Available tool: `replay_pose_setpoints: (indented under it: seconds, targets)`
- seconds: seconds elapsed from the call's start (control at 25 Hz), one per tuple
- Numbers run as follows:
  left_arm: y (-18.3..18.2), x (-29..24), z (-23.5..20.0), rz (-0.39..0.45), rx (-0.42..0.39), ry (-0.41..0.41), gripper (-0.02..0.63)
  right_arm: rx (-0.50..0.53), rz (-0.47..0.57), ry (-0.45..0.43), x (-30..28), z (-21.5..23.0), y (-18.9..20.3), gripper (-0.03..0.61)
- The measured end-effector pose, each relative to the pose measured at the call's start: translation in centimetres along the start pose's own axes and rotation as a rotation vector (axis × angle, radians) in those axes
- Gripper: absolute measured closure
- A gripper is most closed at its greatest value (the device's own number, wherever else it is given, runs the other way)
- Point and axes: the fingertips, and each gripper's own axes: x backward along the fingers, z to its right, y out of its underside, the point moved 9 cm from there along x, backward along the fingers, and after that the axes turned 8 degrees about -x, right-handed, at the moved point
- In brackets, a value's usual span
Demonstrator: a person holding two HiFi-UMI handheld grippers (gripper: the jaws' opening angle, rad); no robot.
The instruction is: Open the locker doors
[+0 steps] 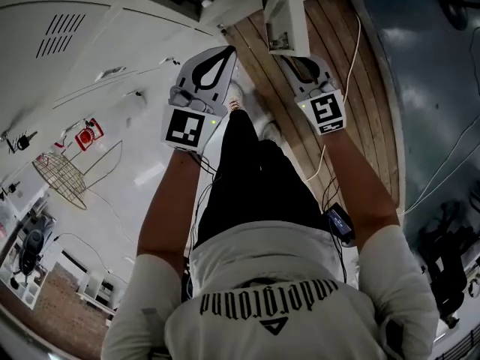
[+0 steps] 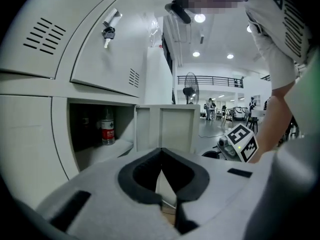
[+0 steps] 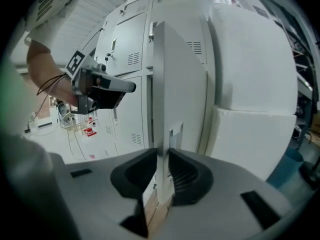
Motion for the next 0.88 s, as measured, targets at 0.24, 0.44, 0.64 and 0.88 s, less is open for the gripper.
replay_pose_setpoints:
  seconds: [0.24, 0.44, 0.64, 0.88]
  targets:
    - [-0.3, -2.1, 1.6, -0.016, -0.031, 0.063, 0.606, -0.013, -0.009, 0.05, 2.8, 3.6, 0.9, 0.512]
    - [-0.4, -2.8, 2.1, -0.019, -0.037, 0.08, 0.606, 0.019, -0.013, 0.077, 4.0, 6.5, 0.9, 0.514]
    - [0.1, -2.8, 1.7, -0.027, -0.028, 0.08, 0.606, 0.007, -0.012, 0.14, 4.8, 9.4, 1.4, 0.514]
    - [0.3, -2.7, 1.9, -0.019, -0.028, 0.09, 0.606, -0.005, -0.018, 0.198, 5.3, 10.9, 1.3, 0.517]
